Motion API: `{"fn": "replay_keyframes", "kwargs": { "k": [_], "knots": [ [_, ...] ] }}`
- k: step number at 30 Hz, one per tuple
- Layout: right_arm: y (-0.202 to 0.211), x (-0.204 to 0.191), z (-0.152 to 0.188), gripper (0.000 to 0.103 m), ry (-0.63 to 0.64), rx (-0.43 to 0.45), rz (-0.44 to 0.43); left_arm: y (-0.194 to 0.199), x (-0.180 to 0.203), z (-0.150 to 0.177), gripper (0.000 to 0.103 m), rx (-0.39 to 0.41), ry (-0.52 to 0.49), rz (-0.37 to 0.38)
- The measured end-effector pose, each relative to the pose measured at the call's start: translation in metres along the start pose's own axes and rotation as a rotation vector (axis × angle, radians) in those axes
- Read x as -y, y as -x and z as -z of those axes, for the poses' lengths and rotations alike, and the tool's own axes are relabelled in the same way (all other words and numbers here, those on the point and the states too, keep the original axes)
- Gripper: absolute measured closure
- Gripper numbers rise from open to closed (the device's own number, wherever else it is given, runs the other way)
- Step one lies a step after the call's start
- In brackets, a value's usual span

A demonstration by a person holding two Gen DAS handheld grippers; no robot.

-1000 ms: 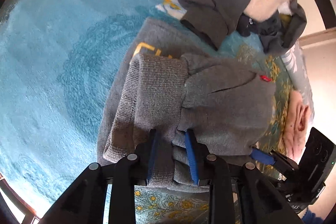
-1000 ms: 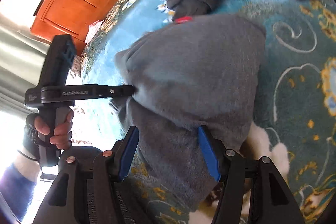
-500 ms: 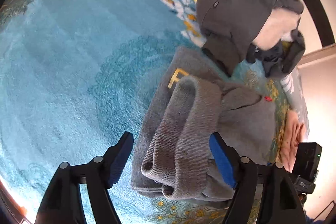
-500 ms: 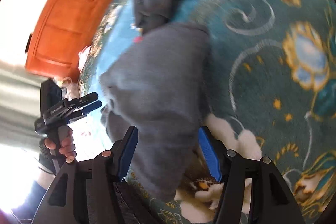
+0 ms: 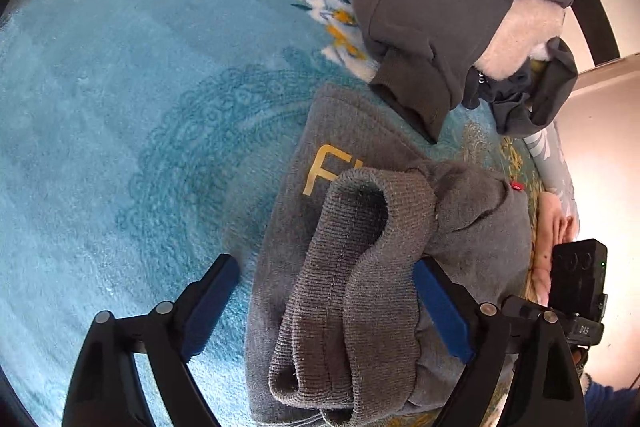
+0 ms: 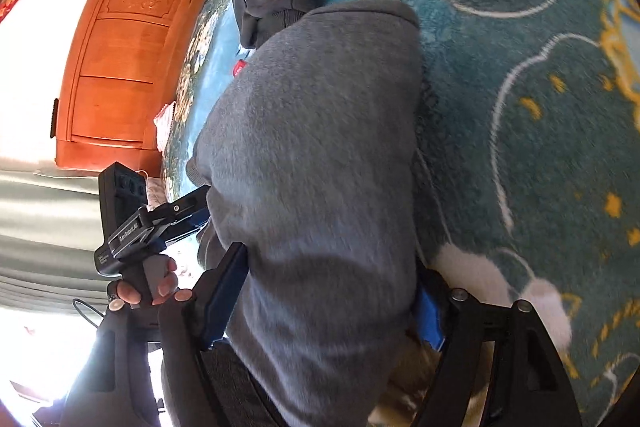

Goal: Fold clothes

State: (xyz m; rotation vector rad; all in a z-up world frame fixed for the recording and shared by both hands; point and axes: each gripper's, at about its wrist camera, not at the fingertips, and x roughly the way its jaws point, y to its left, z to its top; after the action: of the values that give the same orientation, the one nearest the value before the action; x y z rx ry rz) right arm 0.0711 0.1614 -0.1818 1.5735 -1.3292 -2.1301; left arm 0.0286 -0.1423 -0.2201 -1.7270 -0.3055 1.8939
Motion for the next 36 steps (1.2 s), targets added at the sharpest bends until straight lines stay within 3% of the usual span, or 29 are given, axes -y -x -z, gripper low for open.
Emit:
{"fn": "replay_keyframes", "kwargs": {
  "k": [4,9,11,16,24,27,30,34,36],
  "knots": [
    [-0.007,-0.003,-0.006,0.025,-0.004,-0.005,0.003,0.000,-0.010,-0.003,0.011,0.000,0.055,0.073],
    [-0.008,-0.003,-0.010,0.025,0.003,-0.019,0.013,-0.005,-0.005,-0.005,0.011,0.006,0.045,0.014],
    [-0.008,-0.003,-0.009,0.025,0.010,-0.022,0.015,-0.005,-0.005,-0.004,0.009,0.006,0.058,0.037],
    [-0.004,0.001,-0.007,0.025,0.004,-0.010,0.003,-0.005,-0.014,-0.001,0.010,-0.038,0.119,0.227],
    [-0.001,0.006,-0.003,0.025,0.009,-0.013,-0.013,0.000,-0.028,-0.002,0.010,-0.047,0.112,0.274],
    [0.018,0.033,0.016,0.025,0.016,-0.018,-0.018,0.006,-0.033,-0.003,0.010,-0.044,0.109,0.285],
    [0.019,0.034,0.016,0.025,0.018,-0.029,-0.014,0.019,-0.045,-0.001,0.010,0.009,0.117,0.298],
    [0.024,0.040,0.019,0.025,0.013,-0.033,-0.018,0.017,-0.060,0.005,0.010,-0.006,0.140,0.279],
    [0.023,0.040,0.019,0.025,0.012,-0.033,-0.017,0.021,-0.067,0.007,0.010,0.020,0.160,0.331]
  ]
}}
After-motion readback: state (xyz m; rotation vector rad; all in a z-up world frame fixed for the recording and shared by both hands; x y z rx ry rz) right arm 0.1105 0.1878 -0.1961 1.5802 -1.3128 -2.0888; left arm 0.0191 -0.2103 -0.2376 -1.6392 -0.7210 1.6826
